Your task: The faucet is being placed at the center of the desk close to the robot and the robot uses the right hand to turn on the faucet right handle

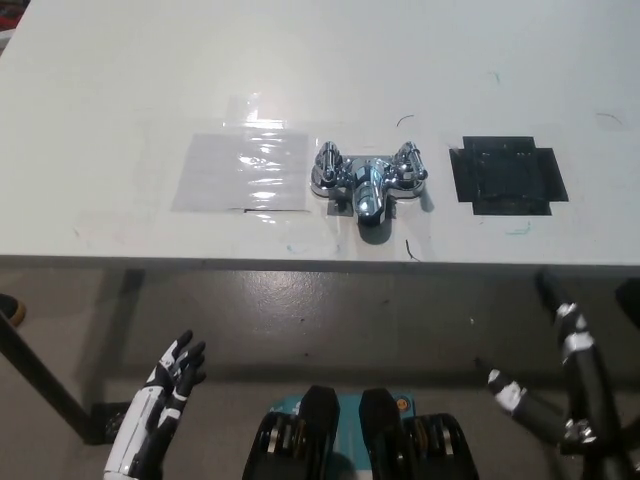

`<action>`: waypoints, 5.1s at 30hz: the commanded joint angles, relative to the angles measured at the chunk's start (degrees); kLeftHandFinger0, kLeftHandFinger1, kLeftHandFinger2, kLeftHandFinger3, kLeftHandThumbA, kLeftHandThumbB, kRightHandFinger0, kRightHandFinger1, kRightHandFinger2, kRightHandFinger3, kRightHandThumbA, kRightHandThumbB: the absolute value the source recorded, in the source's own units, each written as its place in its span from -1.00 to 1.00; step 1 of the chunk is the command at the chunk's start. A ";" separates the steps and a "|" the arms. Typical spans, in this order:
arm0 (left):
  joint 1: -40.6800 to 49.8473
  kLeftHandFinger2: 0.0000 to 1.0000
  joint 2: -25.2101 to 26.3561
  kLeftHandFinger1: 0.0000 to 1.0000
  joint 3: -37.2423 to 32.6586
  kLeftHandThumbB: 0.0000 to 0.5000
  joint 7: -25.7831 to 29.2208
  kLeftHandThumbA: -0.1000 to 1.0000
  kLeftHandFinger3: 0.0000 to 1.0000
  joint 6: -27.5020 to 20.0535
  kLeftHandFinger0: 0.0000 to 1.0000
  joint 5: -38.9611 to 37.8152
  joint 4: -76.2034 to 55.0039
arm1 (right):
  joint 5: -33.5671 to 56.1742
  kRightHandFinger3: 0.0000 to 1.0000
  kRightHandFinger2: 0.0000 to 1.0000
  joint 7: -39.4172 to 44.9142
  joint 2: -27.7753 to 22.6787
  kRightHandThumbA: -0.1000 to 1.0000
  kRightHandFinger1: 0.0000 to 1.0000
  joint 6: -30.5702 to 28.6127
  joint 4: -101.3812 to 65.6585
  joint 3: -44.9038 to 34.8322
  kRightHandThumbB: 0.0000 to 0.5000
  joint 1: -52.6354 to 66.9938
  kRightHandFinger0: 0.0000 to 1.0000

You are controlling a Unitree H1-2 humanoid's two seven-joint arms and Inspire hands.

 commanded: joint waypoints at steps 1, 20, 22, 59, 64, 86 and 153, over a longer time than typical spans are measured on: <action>-1.69 1.00 -0.35 1.00 -0.84 -0.38 -0.72 0.74 1.00 -0.09 1.00 -0.50 -3.91 | -4.79 1.00 1.00 7.61 -5.64 0.80 1.00 20.21 -14.26 -1.47 -0.07 -7.90 1.00; -3.66 1.00 -0.94 1.00 -1.59 -0.42 -0.27 0.72 1.00 -2.23 1.00 1.06 -0.87 | -12.07 1.00 1.00 31.26 -15.76 1.00 1.00 40.22 7.00 -0.02 0.25 -54.05 1.00; -3.68 1.00 -1.00 1.00 -1.63 -0.40 -0.35 0.75 1.00 -1.79 1.00 0.70 -0.54 | -13.14 1.00 1.00 33.67 -15.08 1.00 1.00 40.22 13.34 1.27 0.26 -59.42 1.00; -5.78 1.00 0.65 1.00 -1.71 -0.47 -0.71 0.80 1.00 -0.99 1.00 0.51 0.51 | -12.41 1.00 1.00 34.65 -3.00 1.00 1.00 32.86 84.12 24.78 -0.23 -95.41 1.00; -6.01 1.00 0.63 1.00 -1.67 -0.45 -0.68 0.80 1.00 -1.56 1.00 0.35 0.88 | -11.25 1.00 1.00 35.98 -2.77 1.00 1.00 31.58 86.93 23.93 -0.38 -95.12 1.00; -6.49 1.00 0.80 1.00 -1.63 -0.43 -0.55 0.83 1.00 -1.36 1.00 0.80 0.37 | -12.71 1.00 1.00 33.56 -3.29 1.00 1.00 25.53 90.85 24.79 -0.61 -89.68 1.00; -8.30 1.00 1.22 1.00 -1.37 -0.50 -0.57 0.83 1.00 -0.36 1.00 1.12 -0.29 | -20.41 1.00 1.00 33.42 -4.54 0.57 1.00 29.64 93.85 35.71 0.50 -88.56 1.00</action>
